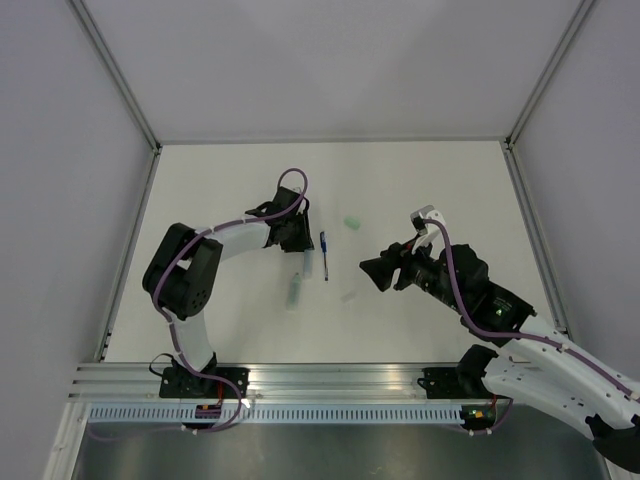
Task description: Insert the pens into the pen caps
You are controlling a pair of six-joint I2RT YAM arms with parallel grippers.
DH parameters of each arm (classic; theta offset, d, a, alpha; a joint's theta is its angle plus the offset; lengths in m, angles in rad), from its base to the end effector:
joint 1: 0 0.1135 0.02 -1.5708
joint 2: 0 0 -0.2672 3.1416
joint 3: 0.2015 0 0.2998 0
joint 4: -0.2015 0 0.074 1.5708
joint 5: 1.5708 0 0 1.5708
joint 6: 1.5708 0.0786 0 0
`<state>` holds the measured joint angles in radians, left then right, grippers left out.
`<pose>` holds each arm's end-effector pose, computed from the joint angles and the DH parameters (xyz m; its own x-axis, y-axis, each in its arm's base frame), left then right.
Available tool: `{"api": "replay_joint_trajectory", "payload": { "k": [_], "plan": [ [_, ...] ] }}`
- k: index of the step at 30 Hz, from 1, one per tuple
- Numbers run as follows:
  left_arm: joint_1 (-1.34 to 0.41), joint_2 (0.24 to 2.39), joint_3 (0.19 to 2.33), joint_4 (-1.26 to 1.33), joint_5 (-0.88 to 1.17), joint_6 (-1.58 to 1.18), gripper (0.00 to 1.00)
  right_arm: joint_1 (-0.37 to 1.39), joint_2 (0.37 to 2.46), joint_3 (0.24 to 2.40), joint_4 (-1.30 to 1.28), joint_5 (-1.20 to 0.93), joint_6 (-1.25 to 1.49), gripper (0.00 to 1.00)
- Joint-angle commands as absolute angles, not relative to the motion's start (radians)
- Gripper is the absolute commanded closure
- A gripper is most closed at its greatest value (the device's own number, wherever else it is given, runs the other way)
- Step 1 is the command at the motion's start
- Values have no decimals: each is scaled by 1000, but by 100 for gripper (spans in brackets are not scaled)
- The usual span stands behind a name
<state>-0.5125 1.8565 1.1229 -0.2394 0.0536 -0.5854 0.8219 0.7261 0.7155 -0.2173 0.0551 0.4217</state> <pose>0.3809 -0.2192 0.0917 -0.8855 -0.1348 -0.4446 0.0320 0.9370 -0.3479 0.1823 0.1897 0.3133 -0.4247 0.1434 -0.8939 -0.5710 0.7238 0.3874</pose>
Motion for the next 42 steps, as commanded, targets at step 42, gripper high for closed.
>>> {"api": "replay_joint_trajectory", "payload": {
  "k": [42],
  "plan": [
    [-699,1588,960,-580,-103,-479,46,821,868,673,-133,32,374,32]
  ]
}}
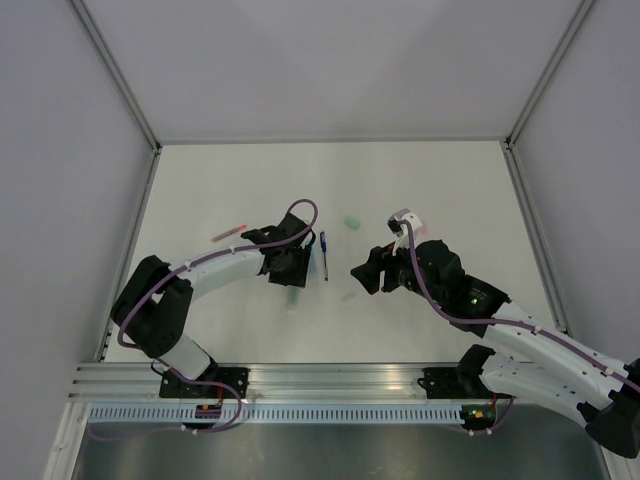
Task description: Insert the pens into the pen caps
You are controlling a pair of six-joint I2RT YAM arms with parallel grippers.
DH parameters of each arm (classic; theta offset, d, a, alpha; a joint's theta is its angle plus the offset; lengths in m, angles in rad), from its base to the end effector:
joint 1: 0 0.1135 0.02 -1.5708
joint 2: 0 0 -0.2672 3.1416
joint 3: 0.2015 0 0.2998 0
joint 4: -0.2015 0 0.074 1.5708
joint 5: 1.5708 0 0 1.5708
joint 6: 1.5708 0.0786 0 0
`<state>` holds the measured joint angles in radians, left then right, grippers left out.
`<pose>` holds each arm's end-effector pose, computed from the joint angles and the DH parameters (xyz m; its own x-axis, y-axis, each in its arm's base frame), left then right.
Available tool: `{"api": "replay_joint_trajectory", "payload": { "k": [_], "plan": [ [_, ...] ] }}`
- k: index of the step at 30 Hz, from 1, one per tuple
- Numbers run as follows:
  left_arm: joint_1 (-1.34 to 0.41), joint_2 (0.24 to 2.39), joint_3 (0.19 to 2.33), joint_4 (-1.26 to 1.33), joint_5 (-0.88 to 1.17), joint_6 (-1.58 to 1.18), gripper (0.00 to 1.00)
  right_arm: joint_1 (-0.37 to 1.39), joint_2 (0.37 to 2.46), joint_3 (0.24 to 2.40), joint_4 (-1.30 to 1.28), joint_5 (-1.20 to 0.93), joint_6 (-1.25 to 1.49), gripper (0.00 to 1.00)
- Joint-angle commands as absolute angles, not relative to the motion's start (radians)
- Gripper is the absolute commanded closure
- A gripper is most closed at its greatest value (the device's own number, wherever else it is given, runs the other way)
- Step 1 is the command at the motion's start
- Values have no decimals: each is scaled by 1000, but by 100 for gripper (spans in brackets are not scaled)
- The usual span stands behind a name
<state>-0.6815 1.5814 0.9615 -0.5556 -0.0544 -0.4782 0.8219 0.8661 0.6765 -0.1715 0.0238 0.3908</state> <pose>0.2788 -0.2206 0.1182 -0.9183 0.1532 -0.3650 0.2142 0.9677 -0.1327 0.1984 0.2107 0.2667 -0.4956 0.0262 -0.8682 -0.5714 0.7430 0.3486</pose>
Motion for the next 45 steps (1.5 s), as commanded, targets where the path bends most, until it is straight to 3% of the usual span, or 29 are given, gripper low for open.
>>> {"api": "replay_joint_trajectory", "payload": {
  "k": [1,14,20,23,30,39,45],
  "plan": [
    [-710,1591,959,-580,-115,-485,46,821,868,673,-132,32,374,32],
    [-746,1655,945,-580,-190,-525,47,821,856,670,-129,37,374,32],
    [-747,1712,940,-549,-173,-526,53,821,850,670,-130,37,371,33],
    [-747,1712,925,-526,-163,-528,63,821,848,669,-130,37,373,33],
    [-747,1625,888,-493,-158,-540,98,819,833,669,-114,20,437,33],
    [-746,1416,833,-416,-121,-554,98,821,844,597,4,28,629,32],
    [-744,1253,838,-364,-80,-627,98,825,888,572,107,-95,571,29]
  ]
}}
